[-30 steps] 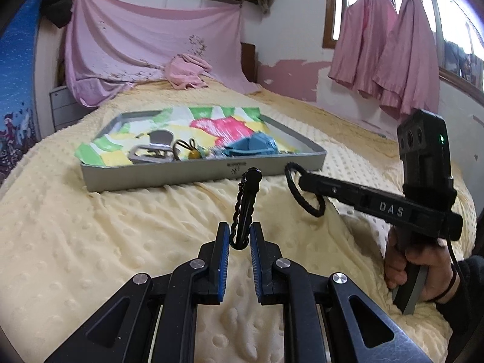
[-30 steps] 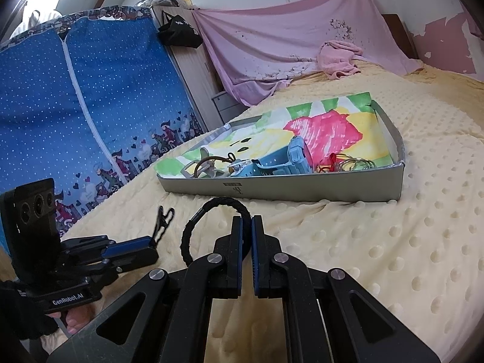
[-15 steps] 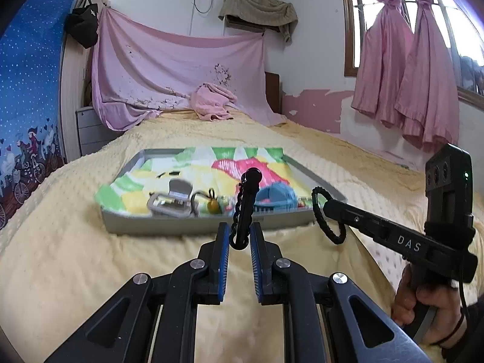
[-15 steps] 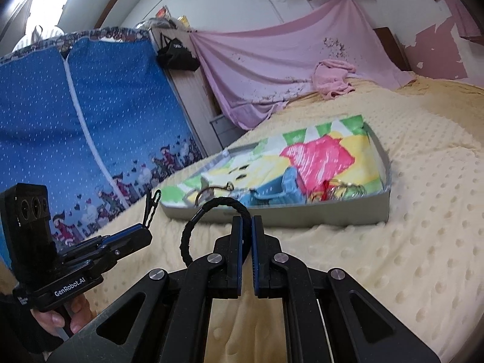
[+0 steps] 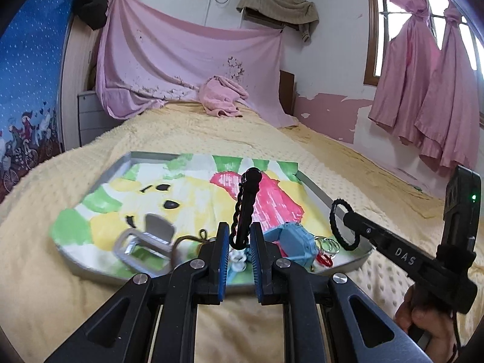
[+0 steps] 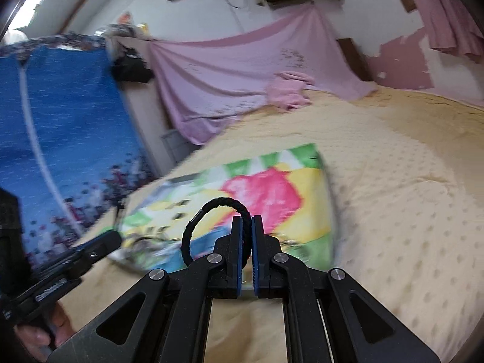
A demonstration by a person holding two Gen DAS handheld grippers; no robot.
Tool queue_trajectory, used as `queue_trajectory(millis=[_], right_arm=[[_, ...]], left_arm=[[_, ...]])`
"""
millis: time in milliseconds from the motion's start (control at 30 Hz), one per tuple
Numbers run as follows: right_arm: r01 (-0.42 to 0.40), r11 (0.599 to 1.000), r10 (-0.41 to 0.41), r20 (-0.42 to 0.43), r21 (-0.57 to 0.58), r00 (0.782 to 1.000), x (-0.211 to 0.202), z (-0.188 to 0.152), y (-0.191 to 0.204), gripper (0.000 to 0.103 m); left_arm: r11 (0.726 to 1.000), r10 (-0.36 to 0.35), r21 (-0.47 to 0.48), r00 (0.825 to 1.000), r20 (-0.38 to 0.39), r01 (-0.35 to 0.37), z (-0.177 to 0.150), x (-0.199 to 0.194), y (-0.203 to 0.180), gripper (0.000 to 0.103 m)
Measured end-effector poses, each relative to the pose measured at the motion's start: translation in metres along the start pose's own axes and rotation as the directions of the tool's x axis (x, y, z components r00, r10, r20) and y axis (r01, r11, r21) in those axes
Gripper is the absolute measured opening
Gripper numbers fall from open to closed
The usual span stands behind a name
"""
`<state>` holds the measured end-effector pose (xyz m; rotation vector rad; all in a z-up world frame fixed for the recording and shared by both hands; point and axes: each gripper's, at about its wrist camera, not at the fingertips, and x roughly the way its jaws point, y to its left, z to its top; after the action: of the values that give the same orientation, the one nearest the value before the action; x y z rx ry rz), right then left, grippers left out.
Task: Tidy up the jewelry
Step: 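Open the left tool over the tray while the right tool releases the hair tie there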
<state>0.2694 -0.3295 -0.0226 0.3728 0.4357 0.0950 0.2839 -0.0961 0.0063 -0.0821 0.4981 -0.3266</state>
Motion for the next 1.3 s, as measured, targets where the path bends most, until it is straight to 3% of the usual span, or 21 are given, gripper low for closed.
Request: queue_trajectory(millis=[167, 667, 1000, 1300], right_arm=[[0.088, 0.996, -0.088, -0.039, 0.012, 0.995, 0.019, 0.000, -0.006, 0.005], [0.122, 0.992, -0.125, -0.084, -0.042, 0.989, 0.035, -0.003, 0.001, 0.006], [0.113, 0.992, -0.117, -0.087, -0.049, 0.989, 0.035, -0.004, 0.001, 0.009], [0.100, 0.994, -0.102, -0.039, -0.043, 0.994, 0.018, -0.005, 0.000, 0.009]], left_arm=[[1.000, 0.010, 0.006, 0.998, -0.054, -0.009, 0.004, 0.024, -0.008, 0.013], [0.998, 0.063, -0.012, 0.981, -0.184, -0.066, 0.002, 0.053, -0.005, 0.014], [0.996, 0.046, -0.070, 0.982, -0.183, -0.060, 0.001, 0.049, 0.003, 0.017], [0.996, 0.027, -0.086, 0.992, -0.127, -0.038, 0.002, 0.025, 0.006, 0.019]])
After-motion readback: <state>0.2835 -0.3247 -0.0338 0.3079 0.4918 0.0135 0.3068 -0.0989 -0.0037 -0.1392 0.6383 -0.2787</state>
